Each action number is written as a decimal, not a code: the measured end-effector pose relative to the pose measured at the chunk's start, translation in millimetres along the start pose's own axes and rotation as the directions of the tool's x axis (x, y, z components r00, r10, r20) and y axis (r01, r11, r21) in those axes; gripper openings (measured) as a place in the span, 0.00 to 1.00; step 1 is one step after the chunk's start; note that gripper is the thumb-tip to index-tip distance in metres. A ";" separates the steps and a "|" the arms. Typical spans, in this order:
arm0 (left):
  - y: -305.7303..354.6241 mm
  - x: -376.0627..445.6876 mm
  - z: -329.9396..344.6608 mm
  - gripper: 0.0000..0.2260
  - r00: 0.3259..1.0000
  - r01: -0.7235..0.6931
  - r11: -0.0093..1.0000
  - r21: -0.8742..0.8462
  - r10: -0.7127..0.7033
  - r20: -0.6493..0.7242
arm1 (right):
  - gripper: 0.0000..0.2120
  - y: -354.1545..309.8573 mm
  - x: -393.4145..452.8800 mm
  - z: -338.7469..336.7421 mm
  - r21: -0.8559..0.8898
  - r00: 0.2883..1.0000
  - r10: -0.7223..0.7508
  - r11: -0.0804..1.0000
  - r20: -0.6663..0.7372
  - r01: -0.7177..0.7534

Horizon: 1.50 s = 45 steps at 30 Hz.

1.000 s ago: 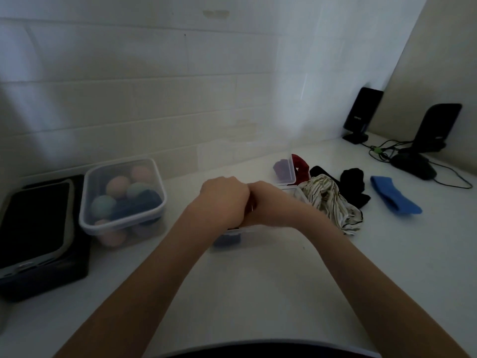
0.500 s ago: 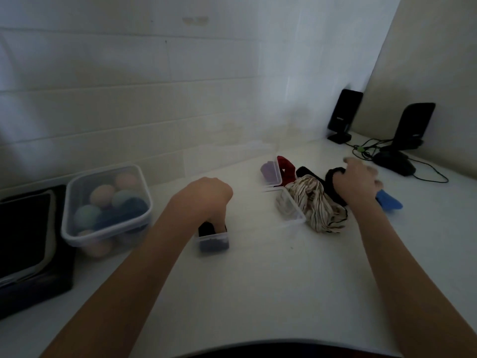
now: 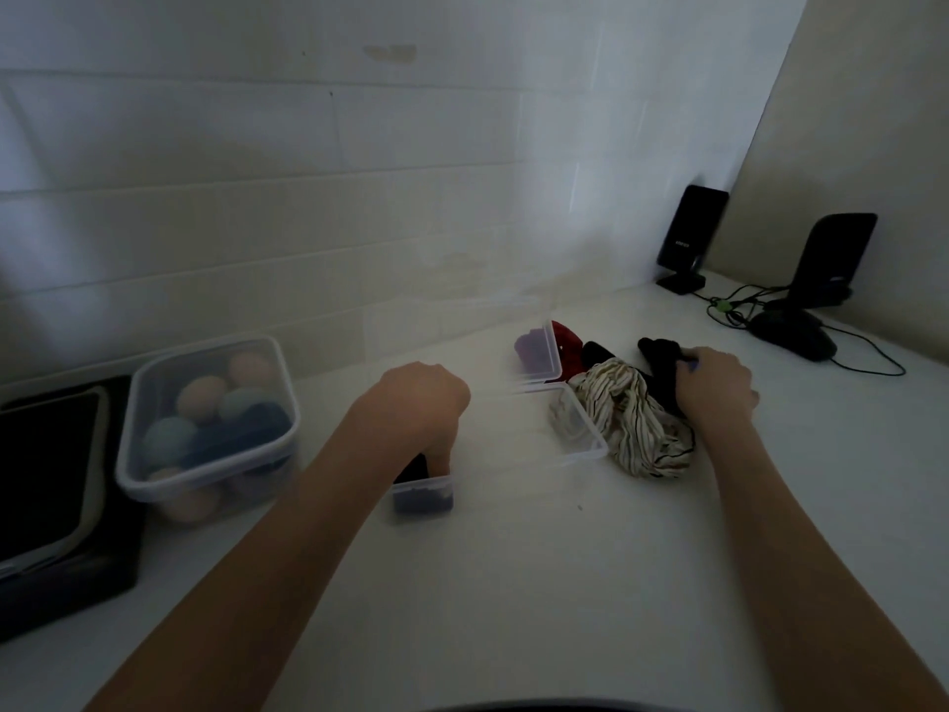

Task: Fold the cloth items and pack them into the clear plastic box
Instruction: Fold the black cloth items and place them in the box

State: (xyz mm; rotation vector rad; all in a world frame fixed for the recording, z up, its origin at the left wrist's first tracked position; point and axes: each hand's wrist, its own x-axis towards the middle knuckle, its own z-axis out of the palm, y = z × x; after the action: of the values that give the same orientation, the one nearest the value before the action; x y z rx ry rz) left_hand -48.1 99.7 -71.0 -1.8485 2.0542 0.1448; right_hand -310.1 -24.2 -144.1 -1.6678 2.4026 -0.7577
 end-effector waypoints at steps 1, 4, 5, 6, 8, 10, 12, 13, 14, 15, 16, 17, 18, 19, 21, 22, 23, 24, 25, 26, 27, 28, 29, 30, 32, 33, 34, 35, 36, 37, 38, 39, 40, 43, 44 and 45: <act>0.3 0.6 0.2 0.18 1.000 -0.001 1.000 0.009 0.001 0.001 | 0.20 -2.8 -0.8 0.7 -0.027 1.000 -0.006 1.000 -0.014 0.006; 1.9 2.5 -0.4 0.21 1.000 -0.006 0.999 0.036 0.006 -0.003 | 0.26 -8.6 -1.9 6.7 -0.146 1.000 -0.027 0.989 0.003 0.027; 2.6 2.8 -1.5 0.21 1.000 -0.005 0.999 0.042 0.005 0.002 | 0.24 -9.2 -2.3 8.9 -0.155 0.999 -0.048 0.987 0.001 0.048; 2.8 2.6 -2.6 0.20 1.000 -0.006 0.999 0.046 0.005 0.012 | 0.22 -9.2 -2.3 10.3 -0.126 0.997 -0.079 0.989 -0.019 0.076; 1.9 3.6 -3.6 0.16 0.999 -0.005 0.999 0.039 0.004 0.034 | 0.17 -13.3 -4.1 4.6 0.086 0.986 -0.150 0.984 -0.079 0.157; -0.3 4.2 -3.5 0.15 0.999 -0.004 1.000 0.030 0.003 0.033 | 0.13 -24.4 -9.4 -8.6 0.373 0.971 -0.216 0.896 -0.104 0.240; -2.0 3.6 -1.3 0.15 1.000 0.002 1.000 0.016 -0.002 0.022 | 0.08 -39.4 -17.3 -25.0 0.546 0.947 -0.300 0.778 -0.114 0.312; -2.5 2.7 0.1 0.15 1.000 0.005 1.000 0.010 -0.005 0.017 | 0.05 -47.0 -23.4 -33.5 0.620 0.931 -0.347 0.708 -0.112 0.338; -3.3 1.6 1.1 0.15 1.000 0.000 1.000 0.006 0.000 0.001 | 0.02 -55.0 -31.2 -41.4 0.712 0.912 -0.401 0.616 -0.083 0.336; -4.0 1.2 0.9 0.15 1.000 -0.014 1.000 -0.010 0.014 -0.022 | 0.04 -64.0 -41.3 -48.6 0.791 0.888 -0.457 0.527 -0.044 0.311; -5.5 0.6 -0.1 0.17 0.998 -0.031 0.997 -0.064 0.028 -0.049 | 0.05 -72.6 -51.0 -53.8 0.859 0.858 -0.513 0.439 0.000 0.262; -7.4 1.1 -1.7 0.18 0.997 -0.053 0.983 -0.179 0.041 -0.066 | 0.05 -81.4 -61.2 -58.0 0.896 0.827 -0.562 0.379 0.023 0.233; -8.4 2.1 -3.7 0.19 0.995 -0.082 0.934 -0.347 0.059 -0.076 | 0.05 -89.6 -71.3 -60.9 0.921 0.797 -0.604 0.327 0.031 0.213; -9.2 5.1 -5.3 0.19 0.993 -0.114 0.837 -0.535 0.080 -0.086 | 0.05 -96.3 -80.3 -61.5 0.935 0.768 -0.640 0.284 0.019 0.214; -8.6 12.0 -7.7 0.14 0.988 -0.149 0.485 -0.862 0.112 -0.108 | 0.08 -105.0 -95.2 -57.0 0.951 0.713 -0.701 0.223 0.006 0.212; -8.8 14.1 -8.8 0.11 0.986 -0.144 0.264 -0.954 0.123 -0.114 | 0.09 -107.3 -100.8 -52.0 0.949 0.683 -0.730 0.222 0.009 0.225; -11.0 16.1 -9.1 0.09 0.983 -0.132 0.050 -0.990 0.134 -0.124 | 0.09 -108.3 -104.7 -46.0 0.937 0.659 -0.752 0.240 0.015 0.253; -14.5 18.0 -8.1 0.09 0.980 -0.112 -0.147 -0.983 0.146 -0.134 | 0.09 -108.9 -107.3 -39.8 0.927 0.639 -0.768 0.257 0.026 0.271; -19.6 20.7 -5.7 0.09 0.975 -0.088 -0.309 -0.947 0.166 -0.145 | 0.09 -109.5 -109.4 -34.4 0.916 0.629 -0.776 0.277 0.036 0.289; -25.3 21.9 -3.4 0.08 0.967 -0.063 -0.429 -0.901 0.199 -0.162 | 0.09 -109.2 -109.7 -28.3 0.908 0.628 -0.776 0.299 0.053 0.293; -30.3 22.0 -1.0 0.09 0.955 -0.043 -0.504 -0.863 0.234 -0.185 | 0.09 -109.0 -110.2 -23.8 0.896 0.633 -0.771 0.328 0.071 0.299; -33.3 20.6 0.7 0.11 0.944 -0.036 -0.534 -0.845 0.259 -0.204 | 0.09 -108.1 -109.0 -18.4 0.883 0.645 -0.759 0.359 0.089 0.301; -34.8 19.4 2.5 0.12 0.939 -0.043 -0.529 -0.847 0.267 -0.215 | 0.10 -107.9 -108.4 -14.6 0.869 0.655 -0.749 0.388 0.103 0.308; -34.2 18.2 3.8 0.12 0.941 -0.068 -0.510 -0.857 0.252 -0.225 | 0.11 -107.2 -107.7 -11.0 0.855 0.664 -0.739 0.414 0.115 0.312; -30.3 19.7 6.1 0.09 0.952 -0.190 -0.452 -0.871 0.131 -0.276 | 0.08 -106.7 -108.3 -8.1 0.852 0.660 -0.741 0.422 0.127 0.310; -28.3 20.8 6.8 0.07 0.950 -0.263 -0.419 -0.869 0.043 -0.308 | 0.08 -106.5 -109.1 -8.4 0.857 0.648 -0.750 0.415 0.132 0.305; -26.4 21.7 7.7 0.07 0.941 -0.319 -0.392 -0.863 -0.026 -0.337 | 0.10 -106.0 -109.6 -8.0 0.856 0.638 -0.758 0.415 0.138 0.309; -25.5 22.9 8.5 0.09 0.933 -0.353 -0.376 -0.857 -0.066 -0.355 | 0.11 -105.9 -110.3 -8.2 0.848 0.631 -0.762 0.424 0.145 0.317; -25.2 23.2 8.6 0.11 0.928 -0.365 -0.378 -0.851 -0.080 -0.363 | 0.12 -105.9 -111.0 -8.3 0.844 0.634 -0.758 0.433 0.153 0.315; -25.3 23.0 8.4 0.12 0.927 -0.367 -0.395 -0.842 -0.078 -0.367 | 0.12 -106.1 -111.7 -8.5 0.850 0.645 -0.747 0.436 0.158 0.297; -25.4 22.3 7.9 0.13 0.926 -0.363 -0.419 -0.832 -0.066 -0.371 | 0.11 -106.5 -111.9 -8.6 0.858 0.663 -0.729 0.439 0.168 0.265; -25.6 21.2 7.4 0.13 0.925 -0.360 -0.433 -0.826 -0.051 -0.376 | 0.11 -107.0 -112.4 -9.1 0.863 0.680 -0.711 0.447 0.182 0.237; -25.8 19.8 6.9 0.14 0.924 -0.358 -0.438 -0.825 -0.038 -0.380 | 0.11 -107.0 -112.1 -9.0 0.860 0.690 -0.695 0.464 0.204 0.213; -24.6 17.2 7.7 0.13 0.922 -0.365 -0.430 -0.826 -0.041 -0.386 | 0.11 -105.7 -112.1 -6.9 0.867 0.679 -0.692 0.470 0.244 0.167; -23.3 16.8 8.0 0.13 0.920 -0.373 -0.422 -0.827 -0.050 -0.389 | 0.11 -105.2 -112.4 -6.6 0.870 0.678 -0.698 0.459 0.230 0.178; -21.5 16.7 8.4 0.13 0.917 -0.383 -0.402 -0.831 -0.059 -0.394 | 0.11 -104.6 -113.2 -7.6 0.876 0.680 -0.705 0.441 0.202 0.196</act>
State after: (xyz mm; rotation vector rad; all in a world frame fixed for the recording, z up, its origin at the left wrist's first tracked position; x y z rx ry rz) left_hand -26.5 83.8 -80.8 -2.0364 2.4137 2.9192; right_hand -180.9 52.8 -109.5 -1.7521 0.8669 -1.0285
